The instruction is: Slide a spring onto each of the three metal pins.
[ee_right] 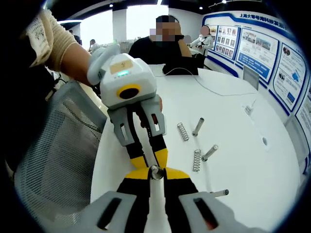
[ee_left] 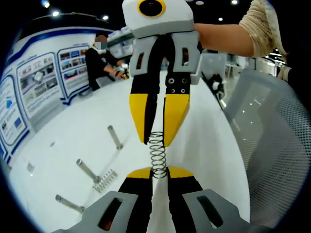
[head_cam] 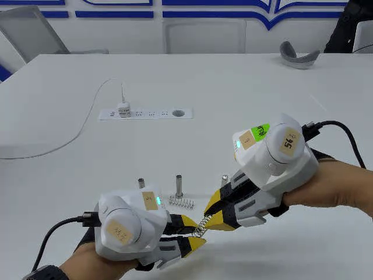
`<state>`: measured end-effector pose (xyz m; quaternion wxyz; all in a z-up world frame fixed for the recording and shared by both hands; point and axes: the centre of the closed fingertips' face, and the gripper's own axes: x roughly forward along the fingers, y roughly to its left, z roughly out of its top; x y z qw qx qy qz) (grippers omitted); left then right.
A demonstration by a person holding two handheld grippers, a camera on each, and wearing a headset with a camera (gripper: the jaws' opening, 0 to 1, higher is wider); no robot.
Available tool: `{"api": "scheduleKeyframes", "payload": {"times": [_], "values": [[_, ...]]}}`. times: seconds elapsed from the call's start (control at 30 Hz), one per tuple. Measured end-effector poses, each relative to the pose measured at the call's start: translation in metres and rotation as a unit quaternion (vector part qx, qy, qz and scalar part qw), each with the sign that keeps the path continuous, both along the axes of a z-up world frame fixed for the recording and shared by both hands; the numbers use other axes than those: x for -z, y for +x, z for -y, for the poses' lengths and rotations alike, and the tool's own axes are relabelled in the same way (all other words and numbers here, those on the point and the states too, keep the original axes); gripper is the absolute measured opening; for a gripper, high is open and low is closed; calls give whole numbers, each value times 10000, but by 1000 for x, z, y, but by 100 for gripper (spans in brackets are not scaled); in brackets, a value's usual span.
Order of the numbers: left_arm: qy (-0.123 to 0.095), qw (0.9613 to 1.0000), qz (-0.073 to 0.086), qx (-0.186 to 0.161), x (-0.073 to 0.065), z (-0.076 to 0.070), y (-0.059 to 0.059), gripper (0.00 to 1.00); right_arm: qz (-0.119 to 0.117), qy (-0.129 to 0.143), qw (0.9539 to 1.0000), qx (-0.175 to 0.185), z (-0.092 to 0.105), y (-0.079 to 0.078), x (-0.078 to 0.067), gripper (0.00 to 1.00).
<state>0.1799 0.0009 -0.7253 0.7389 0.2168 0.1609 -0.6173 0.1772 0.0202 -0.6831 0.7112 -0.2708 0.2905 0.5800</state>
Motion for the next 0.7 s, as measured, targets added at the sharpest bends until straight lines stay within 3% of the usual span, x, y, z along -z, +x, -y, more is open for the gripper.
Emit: {"api": "scheduleKeyframes", "payload": {"times": [0.43,0.7], "values": [[-173,9998,-78,-72,-6,5,1,11,163,374,9991,99,-12,4,-9,12],[-352,9991,-167,-164,-11,4,3,10,139,429,9988,212,-10,6,-8,13]]}}
